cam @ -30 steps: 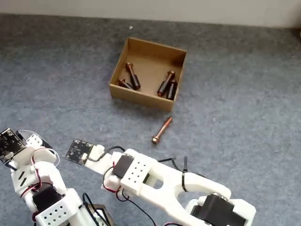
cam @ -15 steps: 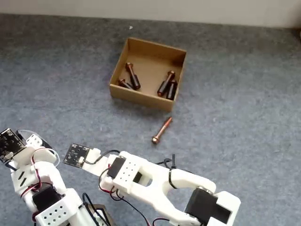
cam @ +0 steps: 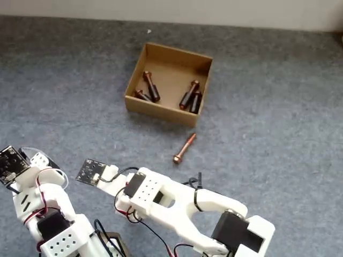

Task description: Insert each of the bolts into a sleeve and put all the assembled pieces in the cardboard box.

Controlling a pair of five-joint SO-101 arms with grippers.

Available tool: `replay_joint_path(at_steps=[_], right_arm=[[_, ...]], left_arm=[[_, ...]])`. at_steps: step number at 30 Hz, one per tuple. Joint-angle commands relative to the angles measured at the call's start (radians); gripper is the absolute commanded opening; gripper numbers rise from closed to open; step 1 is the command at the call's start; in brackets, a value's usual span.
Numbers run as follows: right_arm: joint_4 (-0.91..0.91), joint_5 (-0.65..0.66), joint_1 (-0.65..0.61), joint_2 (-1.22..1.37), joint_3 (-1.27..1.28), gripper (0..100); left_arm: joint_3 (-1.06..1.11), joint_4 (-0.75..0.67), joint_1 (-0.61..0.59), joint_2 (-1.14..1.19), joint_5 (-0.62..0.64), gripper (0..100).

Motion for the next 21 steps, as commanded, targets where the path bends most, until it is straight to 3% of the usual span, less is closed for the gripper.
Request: replay_joint_path(at_steps=[1,3,9,16,21], right_arm=[[0.033,0.003,0.036,0.022,0.013,9.8],[0.033,0.000,0.036,0.021,0.013,0.5],[0.128,-0.002,0.065,-0.013,0.005,0.5],[0.216,-0.066,0.185,-0.377,0.013,0.5],[0.291,-0.132,0.303,-0.647,0.019,0.5]], left_arm=[[0.019,-0.020,0.016,-0.001,-0.011,2],[0.019,-0.020,0.016,-0.001,-0.011,2],[0.019,-0.020,0.016,-0.001,-0.011,2],[0.019,-0.025,0.019,-0.002,-0.011,2],[0.015,-0.025,0.097,-0.002,-0.015,2]])
